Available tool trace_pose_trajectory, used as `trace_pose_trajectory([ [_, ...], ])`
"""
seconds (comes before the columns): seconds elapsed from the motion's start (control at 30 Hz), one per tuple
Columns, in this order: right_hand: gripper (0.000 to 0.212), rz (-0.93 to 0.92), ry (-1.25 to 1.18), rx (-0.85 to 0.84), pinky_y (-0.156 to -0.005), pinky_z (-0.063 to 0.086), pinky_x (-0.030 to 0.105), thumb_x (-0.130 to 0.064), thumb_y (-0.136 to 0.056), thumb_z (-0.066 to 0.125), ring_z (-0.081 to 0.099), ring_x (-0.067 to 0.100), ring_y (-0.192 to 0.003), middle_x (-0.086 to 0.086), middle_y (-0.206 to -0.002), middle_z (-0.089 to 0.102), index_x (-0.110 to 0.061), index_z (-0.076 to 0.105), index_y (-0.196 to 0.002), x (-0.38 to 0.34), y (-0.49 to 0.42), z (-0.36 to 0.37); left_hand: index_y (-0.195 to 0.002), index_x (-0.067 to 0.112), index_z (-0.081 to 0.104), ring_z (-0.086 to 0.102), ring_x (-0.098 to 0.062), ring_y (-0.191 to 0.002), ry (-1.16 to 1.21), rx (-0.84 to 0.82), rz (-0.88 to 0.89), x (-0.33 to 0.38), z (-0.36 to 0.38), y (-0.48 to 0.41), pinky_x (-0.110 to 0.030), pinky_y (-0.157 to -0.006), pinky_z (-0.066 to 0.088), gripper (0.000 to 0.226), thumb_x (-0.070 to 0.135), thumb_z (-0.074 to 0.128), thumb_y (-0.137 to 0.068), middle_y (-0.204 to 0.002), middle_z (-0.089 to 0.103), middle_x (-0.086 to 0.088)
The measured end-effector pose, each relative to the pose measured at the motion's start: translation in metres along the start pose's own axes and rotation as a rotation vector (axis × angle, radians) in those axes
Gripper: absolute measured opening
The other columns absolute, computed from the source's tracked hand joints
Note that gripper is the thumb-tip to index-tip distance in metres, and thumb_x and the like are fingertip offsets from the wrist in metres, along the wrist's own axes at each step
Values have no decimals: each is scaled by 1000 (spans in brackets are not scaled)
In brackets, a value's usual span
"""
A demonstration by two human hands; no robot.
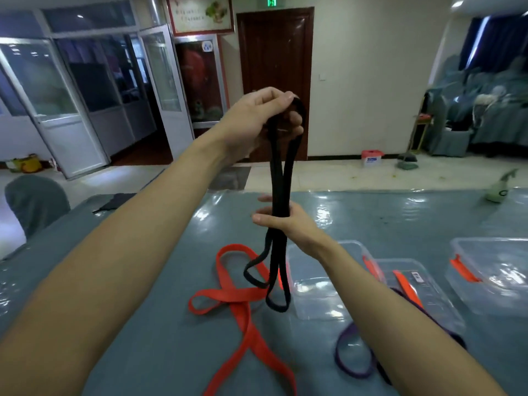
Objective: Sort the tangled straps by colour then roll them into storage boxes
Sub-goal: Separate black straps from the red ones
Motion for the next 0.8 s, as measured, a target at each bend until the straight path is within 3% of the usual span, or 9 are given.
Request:
trace_pose_trajectory([
  [0.1,14,-3,-128,-56,-91,62,43,-5,-95,80,77,34,-85,14,-84,75,-2,71,-106,11,24,-40,-112,12,69,76,-24,-94,-31,14,31,8,33,-21,-35,-90,61,19,29,61,-112,-102,78,-9],
  [0.2,10,72,-163,-88,-74,58,41,-4,-95,77,63,26,-63,10,-72,63,-5,69,-102,19,58,-107,-102,15,67,65,-18,-77,14,108,5,-6,42,-36,-34,-79,58,23,36,61,-110,-84,66,-3],
  [0.3,17,164,-94,-172,-74,59,39,-15,-91,82,66,28,-67,13,-75,63,-9,68,-99,23,92,-179,-78,20,63,57,-20,-68,156,265,-57,-48,46,-38,-38,-78,59,37,45,68,-105,-69,50,-1],
  [0.37,16,219,33,-198,-81,63,43,-15,-93,81,70,31,-76,13,-77,64,-8,68,-96,26,110,-219,-70,20,66,62,-21,-68,242,391,-90,-88,51,-34,-42,-82,63,39,37,70,-105,-66,54,-2],
  [0.5,22,157,314,19,-74,49,42,-16,-90,85,58,26,-70,13,-75,61,-1,72,-98,18,122,-285,-91,13,73,71,-23,-88,218,588,-335,-190,60,9,-36,-85,62,13,19,71,-102,-85,72,-9],
  [0.6,20,127,436,41,-65,49,37,-18,-87,89,57,20,-63,5,-70,61,-8,72,-88,3,123,-309,-122,-1,73,68,-31,-107,-363,334,-672,-263,90,55,-38,-90,56,25,4,75,-98,-113,75,-21],
  [0.67,25,174,686,-63,-69,59,45,-24,-86,91,65,22,-66,6,-75,70,-8,70,-87,-1,120,-313,-132,1,71,72,-32,-120,-552,152,-690,-280,124,60,-39,-103,59,36,-7,75,-96,-128,75,-21],
  [0.73,26,237,931,-184,-74,62,44,-28,-84,92,72,26,-75,8,-83,75,-13,71,-85,1,119,-310,-139,12,68,68,-19,-132,-512,19,-576,-275,170,42,-38,-117,53,50,8,87,-92,-136,74,-7],
  [0.8,25,265,1043,-244,-75,60,41,-30,-83,92,74,26,-80,3,-82,76,-17,71,-83,2,118,-306,-152,29,58,59,4,-138,-553,-152,-424,-261,217,15,-24,-119,45,80,43,96,-83,-147,65,17],
])
Point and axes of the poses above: each hand's wrist, its own y-axis away from the middle knuckle, its own z-axis out of the palm, x = y × z, the point moved 6 cm from there along -y, towards the middle knuckle
